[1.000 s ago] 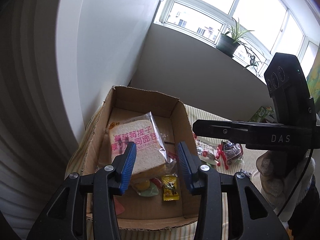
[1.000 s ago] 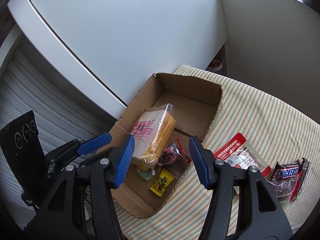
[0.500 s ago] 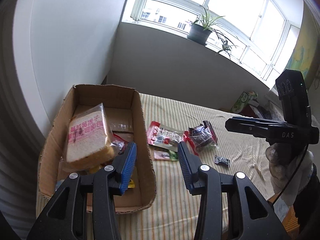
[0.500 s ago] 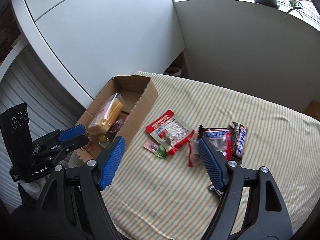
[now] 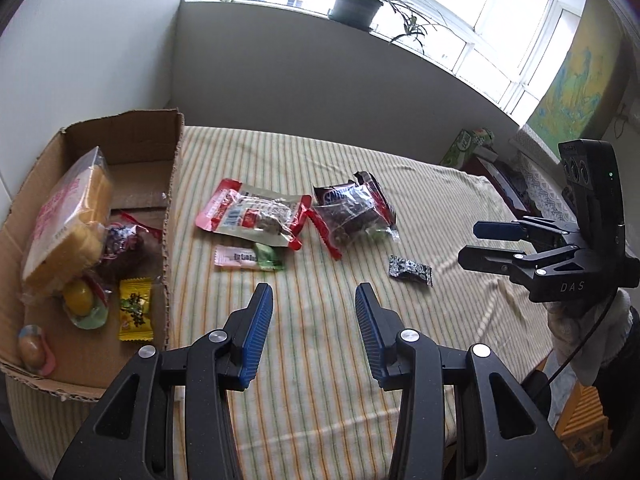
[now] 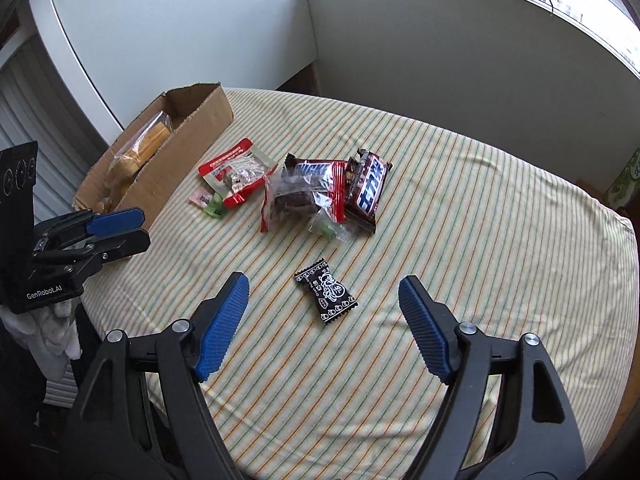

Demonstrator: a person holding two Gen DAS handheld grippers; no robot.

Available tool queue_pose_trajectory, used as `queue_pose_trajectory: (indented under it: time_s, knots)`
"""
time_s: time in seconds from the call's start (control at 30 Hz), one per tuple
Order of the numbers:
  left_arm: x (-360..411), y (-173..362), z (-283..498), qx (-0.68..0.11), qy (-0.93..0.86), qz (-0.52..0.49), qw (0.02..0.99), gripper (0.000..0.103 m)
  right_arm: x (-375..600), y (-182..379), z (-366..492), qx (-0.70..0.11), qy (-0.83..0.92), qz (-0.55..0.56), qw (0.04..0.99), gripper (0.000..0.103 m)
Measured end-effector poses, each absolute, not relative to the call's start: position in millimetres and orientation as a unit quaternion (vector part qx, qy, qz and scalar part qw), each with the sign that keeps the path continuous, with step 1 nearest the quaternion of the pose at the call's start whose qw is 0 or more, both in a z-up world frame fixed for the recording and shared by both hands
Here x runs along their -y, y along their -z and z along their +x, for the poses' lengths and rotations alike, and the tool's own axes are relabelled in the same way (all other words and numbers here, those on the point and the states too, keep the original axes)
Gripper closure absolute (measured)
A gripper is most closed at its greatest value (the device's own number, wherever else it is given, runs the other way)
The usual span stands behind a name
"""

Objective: Organize snacks
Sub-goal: 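Move the right gripper toward the black candy packet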

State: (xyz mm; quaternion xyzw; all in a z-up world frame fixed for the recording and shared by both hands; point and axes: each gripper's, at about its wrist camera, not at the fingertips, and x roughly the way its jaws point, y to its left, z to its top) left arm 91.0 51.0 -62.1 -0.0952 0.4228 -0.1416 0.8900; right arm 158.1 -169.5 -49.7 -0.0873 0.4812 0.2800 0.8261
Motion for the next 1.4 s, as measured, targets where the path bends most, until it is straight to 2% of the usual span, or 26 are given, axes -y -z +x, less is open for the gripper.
queue_pose_trajectory:
  time_s: [0.1,0.23,0.8,0.87,0.97,1.07,1.3,1.4]
  knots:
    - [-41.4,67.5,99.3,-0.431,0.145,-0.085,0.887,0.063,166.3,61.1,156.7,-0.485,-0.289,-0.1,0.819,0.024]
    - [-26.6,72.6,113.7,-0.438,0.15,-0.068,0.883,0.063,159.3,77.1,160.3,-0.494,-0.301,-0.108,0.809,0.03]
    - [27.8,83.2,181.3,-0.437,0.166,0.054,0.883,0.06,157.3,104.4,177.6,-0.503,-0.329,-0.116,0.791,0.033]
    - [31.6,85.8,184.4,-0.437,0.169,0.061,0.881,0.055,155.3,105.7,178.9,-0.502,-0.331,-0.119,0.79,0.033]
    - [37.9,90.2,188.0,-0.438,0.172,0.082,0.878,0.054,152.4,107.7,181.7,-0.503,-0.332,-0.122,0.788,0.034]
    - [38.8,91.8,189.8,-0.438,0.172,0.089,0.878,0.054,150.1,110.3,182.9,-0.506,-0.334,-0.126,0.785,0.043]
    - [38.5,97.1,190.0,-0.437,0.174,0.109,0.876,0.05,144.7,113.4,179.5,-0.503,-0.332,-0.148,0.784,0.043]
    - [40.5,98.7,189.0,-0.438,0.17,0.12,0.875,0.05,143.8,113.4,178.2,-0.502,-0.329,-0.156,0.784,0.052]
